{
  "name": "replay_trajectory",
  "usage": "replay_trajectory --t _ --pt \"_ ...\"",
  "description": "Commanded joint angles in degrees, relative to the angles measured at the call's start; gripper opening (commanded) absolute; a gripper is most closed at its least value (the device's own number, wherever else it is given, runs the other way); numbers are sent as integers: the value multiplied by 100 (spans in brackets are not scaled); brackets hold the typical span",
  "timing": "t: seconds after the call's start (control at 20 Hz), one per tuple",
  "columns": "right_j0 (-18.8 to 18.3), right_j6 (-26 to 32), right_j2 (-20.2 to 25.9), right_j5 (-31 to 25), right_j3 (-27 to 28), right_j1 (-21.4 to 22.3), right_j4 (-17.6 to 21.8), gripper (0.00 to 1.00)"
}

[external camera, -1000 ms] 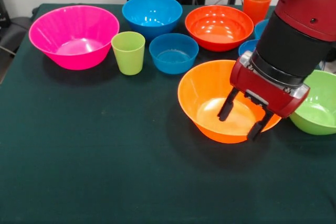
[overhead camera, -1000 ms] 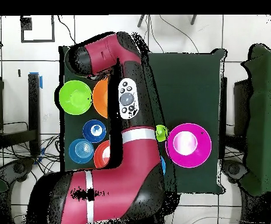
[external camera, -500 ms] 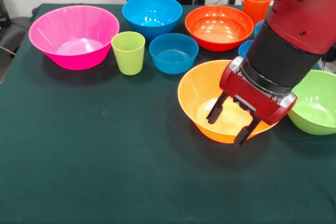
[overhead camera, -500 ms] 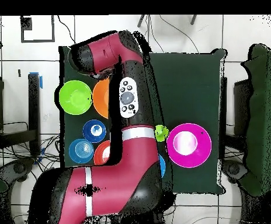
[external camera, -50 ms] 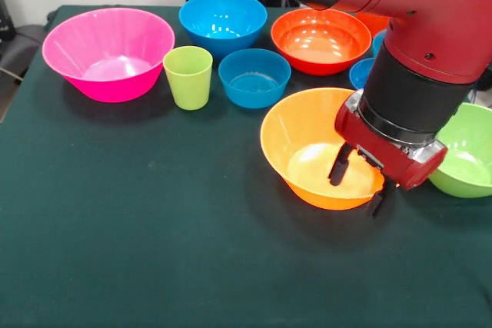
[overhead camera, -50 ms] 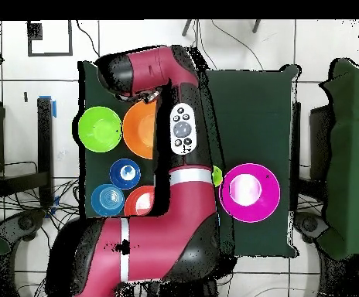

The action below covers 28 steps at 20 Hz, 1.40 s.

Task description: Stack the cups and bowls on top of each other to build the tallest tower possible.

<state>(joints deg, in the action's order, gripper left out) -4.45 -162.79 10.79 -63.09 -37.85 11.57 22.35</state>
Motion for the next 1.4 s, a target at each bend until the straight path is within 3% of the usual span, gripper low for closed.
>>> replay_trajectory --t 0.05,0.45,0.9,1.15,1.2,1.4 --pt "100 -1812 -116 120 -476 -100 -421 100" --pt "135 -1508 -298 -119 -201 -339 -695 100" --pt "155 -1163 -557 -119 368 -986 -561 100" --pt "157 -868 -636 -125 507 -1096 -577 100" --pt "151 -769 -663 -46 475 -1090 -610 0" --pt "122 -452 -608 -157 555 -1109 -623 0"
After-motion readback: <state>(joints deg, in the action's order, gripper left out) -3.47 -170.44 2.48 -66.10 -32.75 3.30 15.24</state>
